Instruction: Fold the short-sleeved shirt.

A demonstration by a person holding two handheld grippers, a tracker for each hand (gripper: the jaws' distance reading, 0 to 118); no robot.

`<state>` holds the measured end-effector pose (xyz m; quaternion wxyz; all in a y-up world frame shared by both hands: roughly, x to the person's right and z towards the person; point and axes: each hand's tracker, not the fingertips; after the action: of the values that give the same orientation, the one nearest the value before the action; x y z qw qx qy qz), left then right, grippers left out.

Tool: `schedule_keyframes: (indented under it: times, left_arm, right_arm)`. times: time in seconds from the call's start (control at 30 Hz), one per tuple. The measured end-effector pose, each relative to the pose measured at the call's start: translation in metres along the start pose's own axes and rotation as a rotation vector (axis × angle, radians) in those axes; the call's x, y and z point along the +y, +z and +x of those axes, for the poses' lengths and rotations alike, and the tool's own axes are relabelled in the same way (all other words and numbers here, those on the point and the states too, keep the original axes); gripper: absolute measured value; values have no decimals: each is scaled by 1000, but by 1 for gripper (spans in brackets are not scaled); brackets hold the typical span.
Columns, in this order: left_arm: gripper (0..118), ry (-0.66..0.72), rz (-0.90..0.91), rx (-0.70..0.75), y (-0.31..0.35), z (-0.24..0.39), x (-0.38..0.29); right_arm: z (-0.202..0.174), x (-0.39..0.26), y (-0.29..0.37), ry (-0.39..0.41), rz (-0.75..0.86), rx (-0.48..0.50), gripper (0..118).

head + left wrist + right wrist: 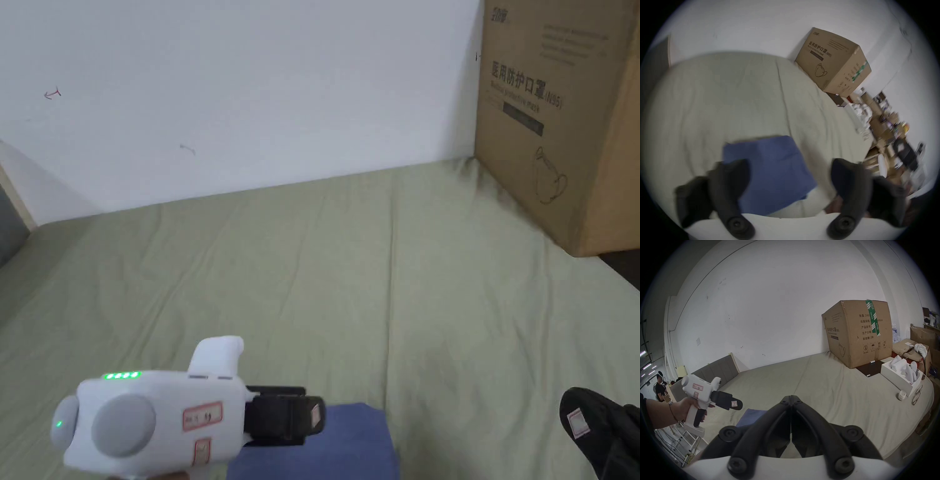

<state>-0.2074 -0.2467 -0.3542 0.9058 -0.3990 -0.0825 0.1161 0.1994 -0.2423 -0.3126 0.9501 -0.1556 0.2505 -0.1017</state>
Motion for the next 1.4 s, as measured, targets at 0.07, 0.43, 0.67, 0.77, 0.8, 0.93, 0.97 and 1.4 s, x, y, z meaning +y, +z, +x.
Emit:
schedule_keyframes:
  times: [0.07, 0.43, 0.67, 0.77, 0.8, 0.93, 0.97, 1.4]
  left_arm:
    - [1, -32, -8, 35, -9, 6, -7]
    - [2, 96, -259, -168, -156, 31, -46]
    - [1, 304, -188, -285, -166, 29, -63]
    - [1, 149, 102, -164, -101, 48, -54]
    - [1, 120, 234, -132, -70, 53, -50]
    - [1, 15, 713, 147, 60, 69, -50]
    - [1, -16, 780, 209, 87, 66, -50]
    - [1, -78, 940, 524, 177, 66, -109]
  right_arm:
    - [1, -1, -2, 7, -3, -3, 0]
    - [9, -6, -5, -23, -29, 0, 0]
    - [10, -11, -9, -52, -64, -5, 0]
    - [3, -9, -9, -65, -62, 5, 0]
    - [-1, -5, -7, -58, -51, 8, 0]
    - [-19, 18, 3, 31, 66, 7, 0]
    - [-25, 25, 6, 54, 104, -9, 0]
    - [-73, 43, 18, 178, 380, -159, 0]
